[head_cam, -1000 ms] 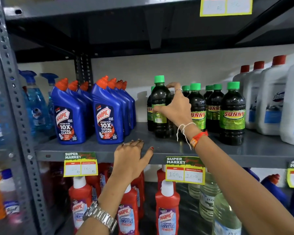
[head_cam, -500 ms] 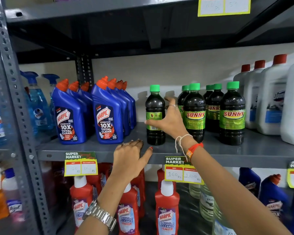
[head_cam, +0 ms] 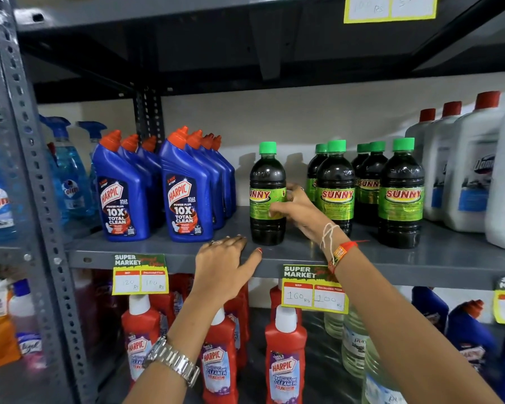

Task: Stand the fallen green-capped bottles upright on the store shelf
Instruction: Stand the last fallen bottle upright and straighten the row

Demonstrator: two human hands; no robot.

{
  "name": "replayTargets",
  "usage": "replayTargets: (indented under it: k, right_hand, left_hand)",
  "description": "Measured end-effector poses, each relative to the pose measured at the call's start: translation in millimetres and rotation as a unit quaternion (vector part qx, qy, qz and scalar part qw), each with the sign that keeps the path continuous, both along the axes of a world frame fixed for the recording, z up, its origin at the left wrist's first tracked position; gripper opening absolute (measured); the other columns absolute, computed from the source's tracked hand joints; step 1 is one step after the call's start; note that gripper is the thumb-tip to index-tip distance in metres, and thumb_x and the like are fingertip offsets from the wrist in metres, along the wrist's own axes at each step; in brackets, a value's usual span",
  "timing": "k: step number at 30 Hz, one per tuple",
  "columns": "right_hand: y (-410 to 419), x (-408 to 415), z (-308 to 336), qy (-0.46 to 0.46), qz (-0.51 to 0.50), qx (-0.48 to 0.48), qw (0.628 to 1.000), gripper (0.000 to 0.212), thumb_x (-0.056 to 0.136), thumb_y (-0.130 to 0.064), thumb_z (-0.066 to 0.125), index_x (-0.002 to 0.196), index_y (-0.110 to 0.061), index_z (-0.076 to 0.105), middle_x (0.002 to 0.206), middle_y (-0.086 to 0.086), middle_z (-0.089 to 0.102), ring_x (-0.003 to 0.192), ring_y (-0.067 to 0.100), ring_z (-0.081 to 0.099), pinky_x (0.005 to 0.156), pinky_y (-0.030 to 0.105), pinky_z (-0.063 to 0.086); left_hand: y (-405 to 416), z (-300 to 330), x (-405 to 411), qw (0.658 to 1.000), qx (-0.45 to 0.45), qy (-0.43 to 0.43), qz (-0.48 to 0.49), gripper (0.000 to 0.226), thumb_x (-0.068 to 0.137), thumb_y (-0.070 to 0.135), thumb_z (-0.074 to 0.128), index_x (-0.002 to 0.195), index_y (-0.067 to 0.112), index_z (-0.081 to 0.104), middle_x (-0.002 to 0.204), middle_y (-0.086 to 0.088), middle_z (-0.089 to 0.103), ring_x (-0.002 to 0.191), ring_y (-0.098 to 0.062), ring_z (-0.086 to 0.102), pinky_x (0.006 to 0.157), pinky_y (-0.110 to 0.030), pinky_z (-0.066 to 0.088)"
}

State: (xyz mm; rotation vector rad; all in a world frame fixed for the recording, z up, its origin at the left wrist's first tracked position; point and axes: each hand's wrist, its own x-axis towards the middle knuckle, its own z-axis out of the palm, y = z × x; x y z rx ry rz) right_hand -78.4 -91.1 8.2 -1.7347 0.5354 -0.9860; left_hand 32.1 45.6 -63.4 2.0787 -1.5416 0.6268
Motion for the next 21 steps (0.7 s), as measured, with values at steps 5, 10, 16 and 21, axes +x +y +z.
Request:
replayTargets:
  k: [5, 10, 16, 21]
  right_hand:
    - [16.6, 6.5, -8.7, 0.160, -0.199, -0.219, 0.942, 0.102, 0.042, -0.060, 0.079, 0.121, -0.007, 0.041, 0.115, 0.008, 0.051, 0.111, 0.022, 0.050, 0.098, 0.039, 0.045]
    - [21.0, 10.6, -10.6, 0.129, -0.236, -0.253, 0.929, 0.090, 0.049, -0.046, 0.081, 0.117, -0.009, 0.035, 0.103, 0.004, 0.056, 0.102, 0.026, 0.058, 0.086, 0.036, 0.049]
    - [20.7, 2.3, -4.7, 0.109, -0.124, -0.179, 0.970, 0.076, 0.060, -0.025, 0.081, 0.110, -0.014, 0.025, 0.084, -0.013, 0.052, 0.088, 0.012, 0.057, 0.072, 0.017, 0.044]
    - [28.2, -21.1, -12.8, 0.052, -0.187, -0.263, 0.945, 0.073, 0.063, -0.026, 0.080, 0.120, -0.014, 0.037, 0.083, -0.026, 0.040, 0.079, -0.003, 0.043, 0.060, 0.009, 0.034]
  left_hand:
    - [0.0, -1.0, -0.9, 1.000, -0.013, 0.001, 0.002, 0.070, 0.079, 0.060, 0.022, 0.125, 0.020, 0.057, 0.134, 0.000, 0.058, 0.123, -0.016, 0.053, 0.097, -0.031, 0.037]
    - [-1.0, -1.6, -0.4, 1.000, -0.017, 0.002, 0.001, 0.070, 0.079, 0.060, 0.022, 0.125, 0.020, 0.057, 0.134, 0.001, 0.058, 0.122, -0.015, 0.053, 0.096, -0.030, 0.038]
    - [-1.2, -1.7, -0.1, 1.000, -0.027, -0.002, 0.000, 0.066, 0.080, 0.059, 0.025, 0.122, 0.021, 0.059, 0.131, 0.002, 0.061, 0.118, -0.015, 0.056, 0.094, -0.032, 0.039]
    - [-0.4, 1.7, 0.5, 0.999, -0.016, 0.029, -0.001, 0.069, 0.077, 0.061, 0.026, 0.126, 0.023, 0.056, 0.135, 0.003, 0.057, 0.121, -0.016, 0.053, 0.096, -0.033, 0.037]
